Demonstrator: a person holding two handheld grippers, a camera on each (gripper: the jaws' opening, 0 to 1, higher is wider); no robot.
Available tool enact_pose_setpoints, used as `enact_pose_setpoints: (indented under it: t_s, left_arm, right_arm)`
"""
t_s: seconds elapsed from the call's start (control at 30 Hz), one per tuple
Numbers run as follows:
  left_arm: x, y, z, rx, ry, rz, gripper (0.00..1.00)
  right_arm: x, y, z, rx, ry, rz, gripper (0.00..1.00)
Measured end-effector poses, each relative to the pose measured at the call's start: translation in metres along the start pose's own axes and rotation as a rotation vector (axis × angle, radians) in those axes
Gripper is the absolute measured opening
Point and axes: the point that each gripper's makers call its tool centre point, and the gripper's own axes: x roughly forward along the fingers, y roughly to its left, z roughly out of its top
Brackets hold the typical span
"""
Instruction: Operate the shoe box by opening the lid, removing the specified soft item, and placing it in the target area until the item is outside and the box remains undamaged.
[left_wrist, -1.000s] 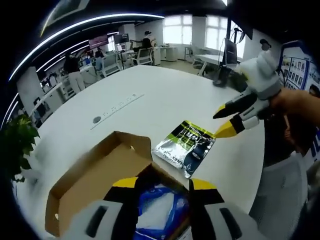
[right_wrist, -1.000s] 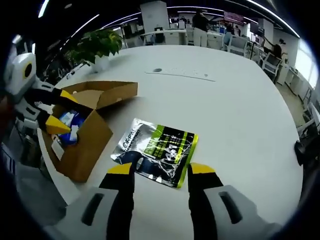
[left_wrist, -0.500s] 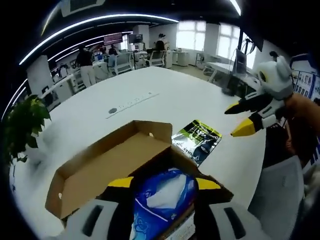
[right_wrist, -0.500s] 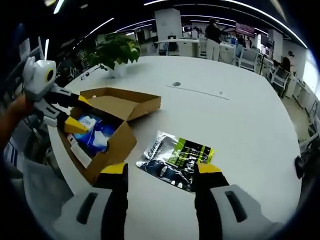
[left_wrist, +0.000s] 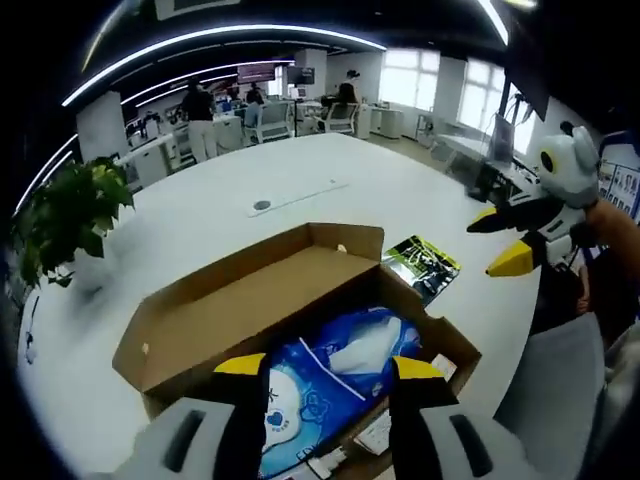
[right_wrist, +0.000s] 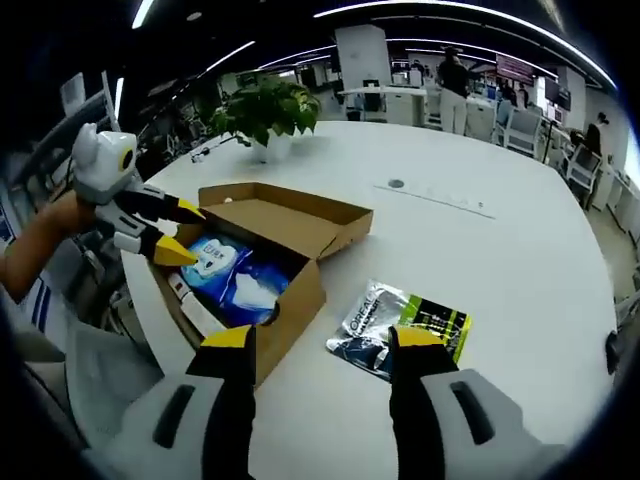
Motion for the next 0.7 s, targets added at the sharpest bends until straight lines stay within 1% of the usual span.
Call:
enact_pose_setpoints:
  t_s: [0.1, 0.27, 0.47, 0.5, 0.53, 0.57, 0.7]
  left_arm:
    - [-0.006, 0.009, -0.006, -0.018, 0.002, 0.015, 0.48]
    - [-0.02, 0.02, -0.021, -0.042, 0.011, 0.048, 0.48]
    - [-0.033, 0.034, -0.035, -0.07, 0.018, 0.088, 0.48]
    - [-0.036, 0.04, -0.04, -0.082, 0.021, 0.104, 0.48]
    - [-0.037, 0.041, -0.041, -0.084, 0.021, 0.106, 0.48]
    - [-0.041, 0.045, -0.047, -0.103, 0.023, 0.116, 0.48]
    - [-0.047, 0.054, -0.059, -0.125, 0.034, 0.138, 0.48]
  right_arm:
    - [0.005, 0.009, 0.001, -0.01, 0.001, 0.02, 0.5]
    - [0.013, 0.026, 0.007, -0.021, -0.009, 0.055, 0.5]
    - [0.025, 0.044, 0.009, -0.036, -0.003, 0.095, 0.49]
    - [0.026, 0.046, 0.009, -0.037, -0.003, 0.101, 0.48]
    - [0.029, 0.049, 0.009, -0.038, -0.002, 0.109, 0.48]
    - [0.03, 0.051, 0.009, -0.039, -0.001, 0.114, 0.47]
    - [0.038, 0.059, 0.009, -0.054, 0.006, 0.135, 0.46]
